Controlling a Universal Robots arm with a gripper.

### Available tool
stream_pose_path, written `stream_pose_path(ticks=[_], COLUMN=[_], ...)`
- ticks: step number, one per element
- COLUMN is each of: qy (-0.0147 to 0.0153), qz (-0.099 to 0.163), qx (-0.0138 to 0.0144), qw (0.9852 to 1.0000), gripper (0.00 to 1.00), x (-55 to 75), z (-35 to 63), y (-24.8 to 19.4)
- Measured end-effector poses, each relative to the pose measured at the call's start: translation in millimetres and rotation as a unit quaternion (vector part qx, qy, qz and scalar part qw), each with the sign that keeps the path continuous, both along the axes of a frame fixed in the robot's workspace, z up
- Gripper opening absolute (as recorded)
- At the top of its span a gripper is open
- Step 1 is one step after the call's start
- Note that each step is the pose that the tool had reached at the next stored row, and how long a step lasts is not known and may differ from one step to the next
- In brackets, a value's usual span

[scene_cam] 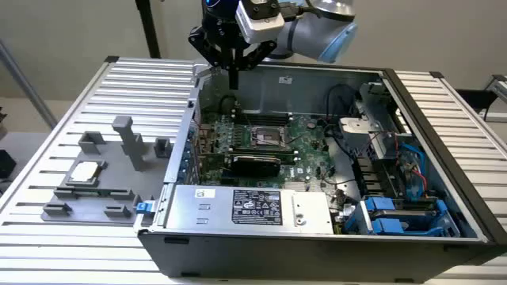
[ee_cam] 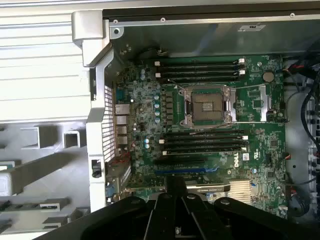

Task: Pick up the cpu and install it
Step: 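Reach for the cpu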

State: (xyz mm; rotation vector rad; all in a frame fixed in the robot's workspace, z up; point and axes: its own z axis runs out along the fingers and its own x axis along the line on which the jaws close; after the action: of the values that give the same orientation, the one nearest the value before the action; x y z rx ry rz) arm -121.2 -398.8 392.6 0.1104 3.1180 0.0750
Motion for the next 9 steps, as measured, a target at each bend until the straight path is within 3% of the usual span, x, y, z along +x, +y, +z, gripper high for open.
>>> stream_pose_path(ticks=[9], qy=[0.0000], qz=[0.000], qx=[0.0000], qw=[1.0000], gripper=[0.11], x=[0.0], z=[0.0], y=[0.0])
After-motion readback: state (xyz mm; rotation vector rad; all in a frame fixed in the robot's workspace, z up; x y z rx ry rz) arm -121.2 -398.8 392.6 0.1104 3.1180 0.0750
